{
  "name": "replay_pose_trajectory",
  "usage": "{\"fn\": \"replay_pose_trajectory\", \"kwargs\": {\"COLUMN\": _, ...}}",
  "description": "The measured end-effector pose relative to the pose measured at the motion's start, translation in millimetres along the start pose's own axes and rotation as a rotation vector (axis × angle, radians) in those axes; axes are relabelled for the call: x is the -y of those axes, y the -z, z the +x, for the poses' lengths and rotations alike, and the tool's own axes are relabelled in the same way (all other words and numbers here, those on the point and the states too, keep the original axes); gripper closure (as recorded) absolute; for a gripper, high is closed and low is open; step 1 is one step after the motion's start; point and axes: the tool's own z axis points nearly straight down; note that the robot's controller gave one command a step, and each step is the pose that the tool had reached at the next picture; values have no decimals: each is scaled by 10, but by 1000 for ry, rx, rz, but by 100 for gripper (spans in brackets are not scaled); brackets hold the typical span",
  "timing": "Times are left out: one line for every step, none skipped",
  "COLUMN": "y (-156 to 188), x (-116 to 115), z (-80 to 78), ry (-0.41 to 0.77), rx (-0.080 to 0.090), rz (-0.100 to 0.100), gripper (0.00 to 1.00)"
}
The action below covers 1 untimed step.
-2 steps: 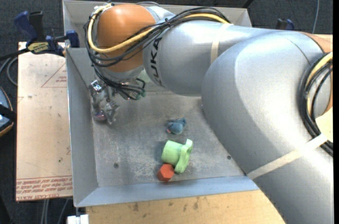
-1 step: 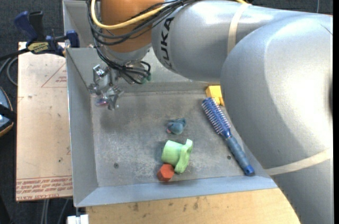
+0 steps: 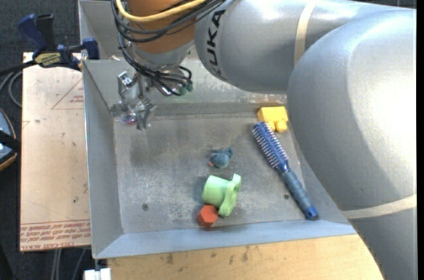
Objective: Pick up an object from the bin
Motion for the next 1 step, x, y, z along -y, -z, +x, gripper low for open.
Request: {"fn": "replay_pose_trajectory", "kwargs": {"y": 122, "x": 3, "z": -12, "ry": -2, "rx": -2, "rz": -1, "gripper": 100}}
